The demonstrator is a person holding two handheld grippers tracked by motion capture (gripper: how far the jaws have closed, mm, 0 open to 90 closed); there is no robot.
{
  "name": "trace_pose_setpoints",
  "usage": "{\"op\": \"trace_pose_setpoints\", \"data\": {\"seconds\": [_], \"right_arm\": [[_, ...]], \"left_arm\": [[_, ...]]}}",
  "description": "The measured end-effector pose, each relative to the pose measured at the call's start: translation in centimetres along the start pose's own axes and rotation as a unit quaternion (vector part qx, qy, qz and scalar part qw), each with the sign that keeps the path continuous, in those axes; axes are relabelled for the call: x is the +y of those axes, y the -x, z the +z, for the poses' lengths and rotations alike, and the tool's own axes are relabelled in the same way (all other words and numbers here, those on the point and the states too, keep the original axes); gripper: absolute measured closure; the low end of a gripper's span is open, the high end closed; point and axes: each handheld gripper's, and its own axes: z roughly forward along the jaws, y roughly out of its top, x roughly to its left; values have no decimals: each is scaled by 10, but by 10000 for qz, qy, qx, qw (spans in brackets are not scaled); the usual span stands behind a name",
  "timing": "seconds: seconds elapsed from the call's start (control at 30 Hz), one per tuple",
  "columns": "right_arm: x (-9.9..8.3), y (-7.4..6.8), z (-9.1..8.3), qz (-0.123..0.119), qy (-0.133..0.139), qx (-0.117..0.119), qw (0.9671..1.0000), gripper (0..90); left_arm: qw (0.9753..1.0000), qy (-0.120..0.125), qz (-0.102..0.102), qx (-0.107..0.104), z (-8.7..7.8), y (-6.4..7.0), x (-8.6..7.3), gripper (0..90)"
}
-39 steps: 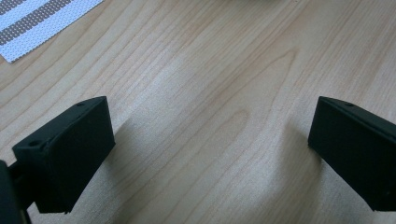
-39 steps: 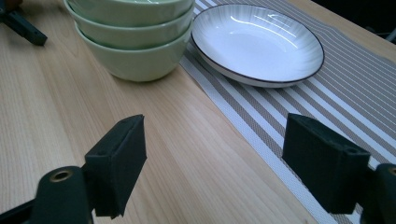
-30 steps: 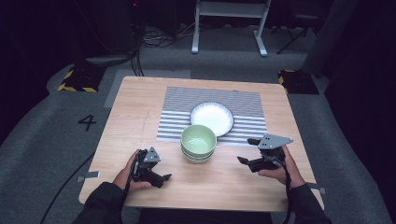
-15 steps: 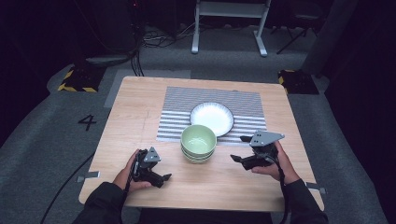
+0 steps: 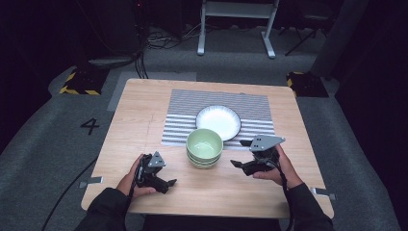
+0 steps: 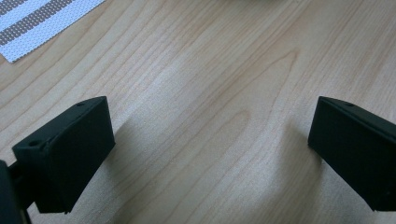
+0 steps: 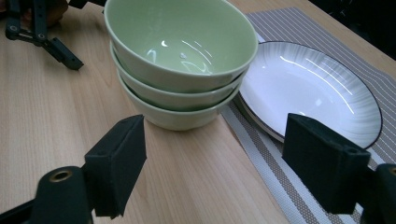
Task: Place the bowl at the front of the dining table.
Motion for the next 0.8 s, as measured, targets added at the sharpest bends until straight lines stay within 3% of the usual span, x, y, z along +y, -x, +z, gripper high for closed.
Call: {"op": "trace_pose_setpoints", "data": {"seconds": [0.5,0.8], "right_arm": [[13,-12,14,-179,71,241,9995,215],[22,-14,18,-187,202,262,9993,225]], "left_arm": [[10000,0,0,-1,0,0,0,3],[10000,0,-2,0,0,0,0,3]]}}
